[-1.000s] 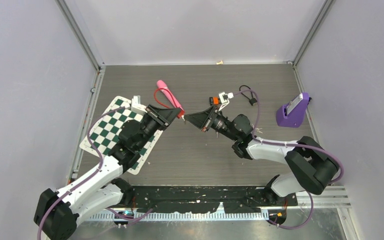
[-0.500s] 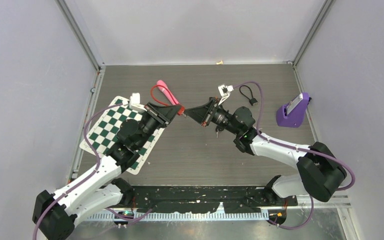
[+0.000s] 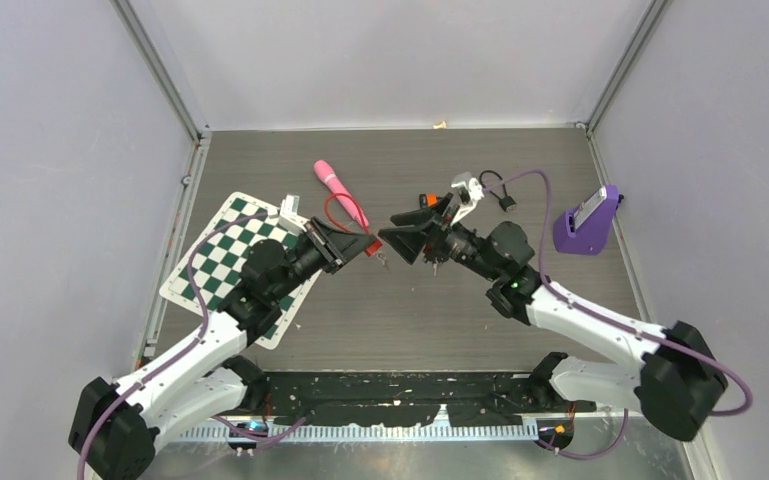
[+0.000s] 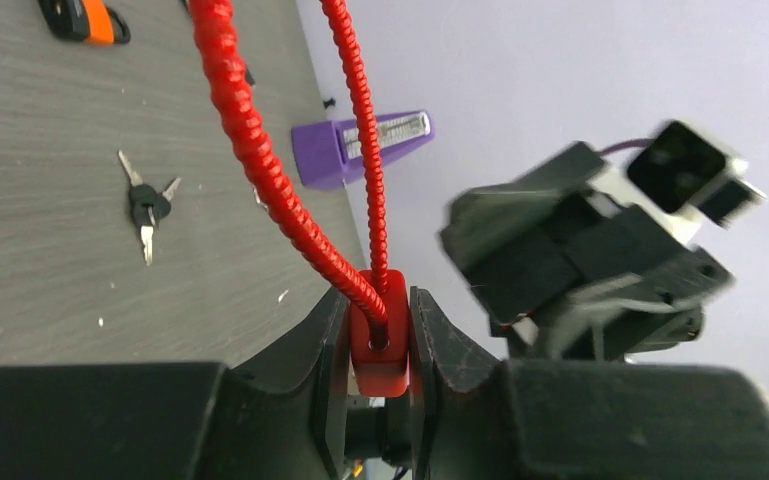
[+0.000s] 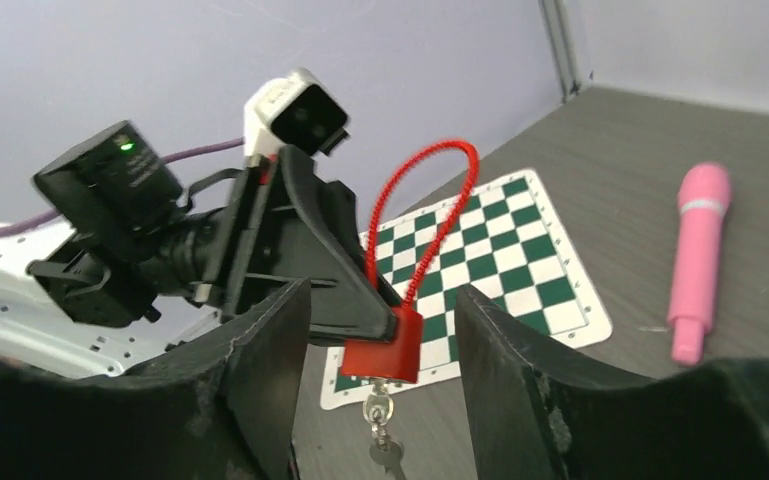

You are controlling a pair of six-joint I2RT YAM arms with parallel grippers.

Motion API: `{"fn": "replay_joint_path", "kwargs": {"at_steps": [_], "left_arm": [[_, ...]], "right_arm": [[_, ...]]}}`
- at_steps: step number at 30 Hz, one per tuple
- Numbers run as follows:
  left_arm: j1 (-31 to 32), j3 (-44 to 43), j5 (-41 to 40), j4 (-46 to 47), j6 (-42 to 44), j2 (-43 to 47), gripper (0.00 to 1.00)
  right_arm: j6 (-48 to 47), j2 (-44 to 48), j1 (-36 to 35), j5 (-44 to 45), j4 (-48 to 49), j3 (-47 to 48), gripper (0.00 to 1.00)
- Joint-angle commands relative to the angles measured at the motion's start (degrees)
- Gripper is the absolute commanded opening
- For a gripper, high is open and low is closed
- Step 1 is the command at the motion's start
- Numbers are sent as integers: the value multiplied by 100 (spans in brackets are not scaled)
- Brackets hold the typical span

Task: Unlock with the key

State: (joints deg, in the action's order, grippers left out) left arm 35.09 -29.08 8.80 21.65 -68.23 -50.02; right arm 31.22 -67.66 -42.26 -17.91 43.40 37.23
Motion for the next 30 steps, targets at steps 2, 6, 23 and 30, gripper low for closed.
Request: {"fn": "replay_joint_path", "kwargs": {"at_steps": [2, 6, 23, 30], "left_arm": [[-73, -104, 555, -2, 88, 65, 0], [-85, -78, 390, -51, 264, 244, 0], [-78, -23, 566, 228, 468, 616, 0], [-78, -60, 631, 227, 446, 563, 0]], "right_arm": [[-2396, 961, -492, 779, -897, -220, 64], [-3735, 1211, -1248, 1526, -1116, -429, 65], [-4421, 896, -1748, 2380, 251, -1103, 56], [-4465, 776, -1836, 2084, 358, -844, 56]]}}
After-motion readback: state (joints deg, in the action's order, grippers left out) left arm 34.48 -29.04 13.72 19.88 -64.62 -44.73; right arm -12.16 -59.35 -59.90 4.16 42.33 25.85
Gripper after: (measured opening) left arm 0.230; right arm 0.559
